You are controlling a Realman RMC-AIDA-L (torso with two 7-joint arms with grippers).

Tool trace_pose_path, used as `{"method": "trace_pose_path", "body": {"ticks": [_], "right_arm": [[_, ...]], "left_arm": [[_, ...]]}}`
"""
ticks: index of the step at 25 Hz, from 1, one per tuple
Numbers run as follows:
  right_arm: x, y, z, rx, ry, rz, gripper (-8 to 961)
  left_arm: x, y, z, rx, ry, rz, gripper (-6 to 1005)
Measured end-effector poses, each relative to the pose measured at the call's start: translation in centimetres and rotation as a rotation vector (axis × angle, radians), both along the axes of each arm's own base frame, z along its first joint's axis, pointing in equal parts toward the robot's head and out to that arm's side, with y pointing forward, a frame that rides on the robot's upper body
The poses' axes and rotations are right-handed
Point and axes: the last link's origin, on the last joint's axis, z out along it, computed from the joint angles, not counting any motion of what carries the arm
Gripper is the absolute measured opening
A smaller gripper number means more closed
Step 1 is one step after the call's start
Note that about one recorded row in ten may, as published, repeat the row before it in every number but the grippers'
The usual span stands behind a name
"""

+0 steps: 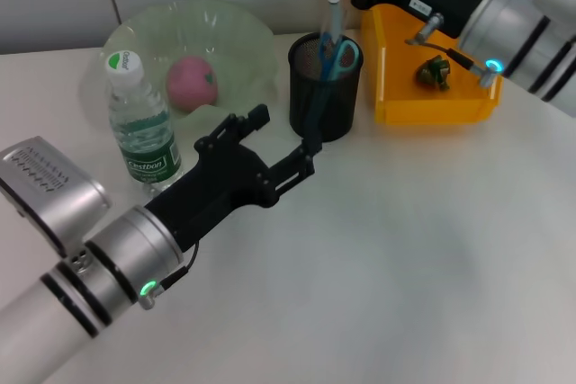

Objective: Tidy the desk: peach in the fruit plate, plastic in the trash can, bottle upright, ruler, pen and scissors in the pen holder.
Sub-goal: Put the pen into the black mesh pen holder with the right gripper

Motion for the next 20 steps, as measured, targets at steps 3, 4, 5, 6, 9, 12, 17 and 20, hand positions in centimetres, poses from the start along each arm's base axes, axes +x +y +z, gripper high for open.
{"method": "trace_pose_path", "body": {"ticks": [3,4,5,6,9,12,17,20], "right_arm": [[-0.3,0.8,-1.1,-0.024,-0.012,-0.049,125],[-0.3,0.8,-1.1,-0.024,-0.012,-0.049,125],[-0.4,1.0,-1.4,-0.03,-0.017,-0.063,125],[-0.4,1.3,-1.9,-0.037,-0.024,-0.089,125],[-0.4,1.4,-2.2,-0.042,-0.022,-0.107,125],[-0.2,1.7,-2.1,-0.033,-0.011,-0.134,125],[0.1,1.9,-2.0,-0.022,-0.007,-0.163,125],[0.2,2.0,-2.1,-0.024,-0.011,-0.175,125]], "left_arm": [[-0.5,-0.2,0.2,-0.032,-0.003,0.002,815],[-0.5,-0.2,0.2,-0.032,-0.003,0.002,816],[-1.3,-0.5,0.7,-0.137,0.003,-0.009,816],[-1.4,-0.5,0.7,-0.152,0.007,-0.015,816],[-1.8,-0.6,1.1,-0.193,0.007,-0.015,816],[-2.2,-0.5,1.8,-0.226,0.013,-0.015,816],[-3.1,0.1,3.5,-0.244,0.002,-0.006,816],[-3.4,0.3,4.1,-0.237,-0.004,-0.001,817]]}}
